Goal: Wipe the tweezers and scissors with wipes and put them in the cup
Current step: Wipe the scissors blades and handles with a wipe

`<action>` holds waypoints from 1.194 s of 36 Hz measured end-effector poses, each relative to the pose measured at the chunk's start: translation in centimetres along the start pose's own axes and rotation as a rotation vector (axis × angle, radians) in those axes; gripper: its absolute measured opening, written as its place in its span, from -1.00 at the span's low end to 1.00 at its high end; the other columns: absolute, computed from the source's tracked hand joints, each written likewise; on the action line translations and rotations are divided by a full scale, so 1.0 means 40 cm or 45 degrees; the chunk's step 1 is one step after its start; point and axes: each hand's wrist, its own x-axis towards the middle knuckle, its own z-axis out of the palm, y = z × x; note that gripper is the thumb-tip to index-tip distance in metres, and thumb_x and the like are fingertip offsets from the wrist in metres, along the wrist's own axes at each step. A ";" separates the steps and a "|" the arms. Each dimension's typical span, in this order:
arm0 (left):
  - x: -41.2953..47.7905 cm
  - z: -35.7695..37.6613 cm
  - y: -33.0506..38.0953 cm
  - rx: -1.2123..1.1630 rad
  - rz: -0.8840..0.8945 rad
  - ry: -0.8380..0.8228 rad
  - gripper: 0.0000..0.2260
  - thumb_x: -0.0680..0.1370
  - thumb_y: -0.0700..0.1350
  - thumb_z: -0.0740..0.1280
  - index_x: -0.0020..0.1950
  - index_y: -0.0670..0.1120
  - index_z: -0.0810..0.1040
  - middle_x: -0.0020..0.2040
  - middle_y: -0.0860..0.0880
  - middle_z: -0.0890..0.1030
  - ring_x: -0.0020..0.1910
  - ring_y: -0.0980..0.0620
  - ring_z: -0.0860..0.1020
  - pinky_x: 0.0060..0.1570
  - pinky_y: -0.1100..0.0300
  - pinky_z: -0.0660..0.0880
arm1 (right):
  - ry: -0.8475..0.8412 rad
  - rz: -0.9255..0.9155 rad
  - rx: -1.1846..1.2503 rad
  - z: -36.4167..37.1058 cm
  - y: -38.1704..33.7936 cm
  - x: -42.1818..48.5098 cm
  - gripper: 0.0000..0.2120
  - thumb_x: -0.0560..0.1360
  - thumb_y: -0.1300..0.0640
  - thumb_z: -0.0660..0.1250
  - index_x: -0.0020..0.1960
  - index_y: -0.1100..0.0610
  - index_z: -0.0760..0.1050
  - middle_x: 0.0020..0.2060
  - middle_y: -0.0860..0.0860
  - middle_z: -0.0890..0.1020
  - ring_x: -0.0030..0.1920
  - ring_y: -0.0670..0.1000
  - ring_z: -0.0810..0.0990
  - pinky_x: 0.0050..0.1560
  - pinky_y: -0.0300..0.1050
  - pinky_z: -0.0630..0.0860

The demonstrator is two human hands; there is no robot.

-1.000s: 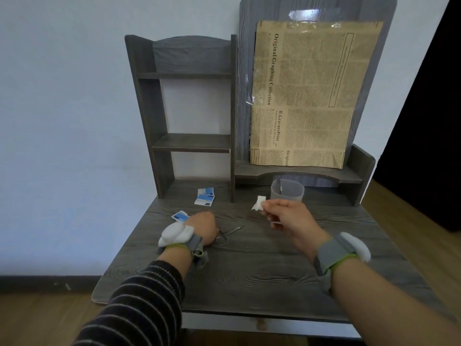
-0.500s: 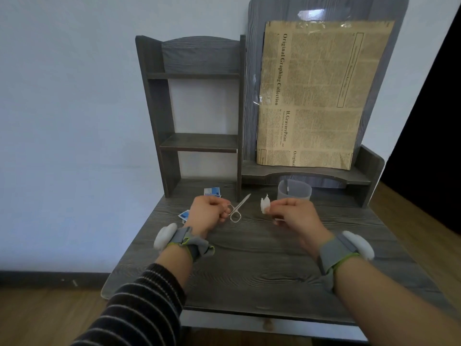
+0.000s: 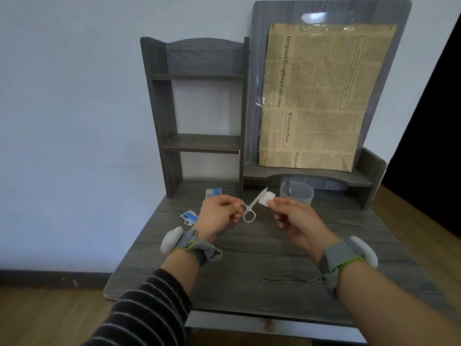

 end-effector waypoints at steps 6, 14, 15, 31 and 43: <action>-0.007 0.010 0.011 0.026 0.034 -0.074 -0.83 0.57 -0.31 0.22 -0.12 -0.12 0.56 -0.30 -0.04 0.58 -0.43 0.19 0.51 -0.34 0.37 0.52 | 0.022 -0.007 0.012 0.005 0.003 0.005 -0.93 0.43 0.30 0.38 -0.12 0.18 0.54 -0.32 -0.01 0.54 -0.41 -0.10 0.36 -0.58 -0.35 0.29; -0.007 0.010 0.010 0.036 0.020 0.090 -0.86 0.57 -0.30 0.21 -0.04 -0.22 0.57 -0.30 -0.05 0.57 -0.37 0.11 0.50 -0.35 0.36 0.52 | -0.057 0.013 0.082 -0.001 -0.005 -0.004 -0.91 0.45 0.31 0.35 -0.07 0.17 0.52 -0.28 0.00 0.58 -0.39 -0.10 0.37 -0.53 -0.33 0.29; -0.009 0.010 0.010 0.031 0.017 0.076 -0.86 0.57 -0.30 0.22 -0.06 -0.18 0.57 -0.29 -0.05 0.57 -0.36 0.12 0.51 -0.33 0.35 0.52 | -0.055 0.008 0.066 -0.001 -0.005 -0.003 -0.91 0.45 0.31 0.35 -0.07 0.17 0.52 -0.29 0.00 0.57 -0.39 -0.10 0.36 -0.54 -0.33 0.29; -0.023 0.036 0.027 -0.027 0.032 0.039 -0.85 0.57 -0.31 0.22 -0.09 -0.17 0.57 -0.31 -0.05 0.57 -0.40 0.13 0.49 -0.39 0.38 0.51 | 0.043 -0.025 0.064 0.006 -0.003 -0.005 -0.79 0.46 0.30 0.34 0.09 0.28 0.52 -0.27 0.03 0.57 -0.41 -0.10 0.31 -0.49 -0.30 0.24; -0.027 0.044 0.022 0.050 0.052 0.046 -0.85 0.57 -0.30 0.23 -0.11 -0.14 0.57 -0.29 -0.06 0.57 -0.37 0.13 0.50 -0.35 0.37 0.52 | 0.000 -0.029 0.006 0.008 -0.002 -0.008 -0.80 0.45 0.27 0.36 0.06 0.28 0.54 -0.27 0.03 0.59 -0.40 -0.10 0.33 -0.48 -0.30 0.27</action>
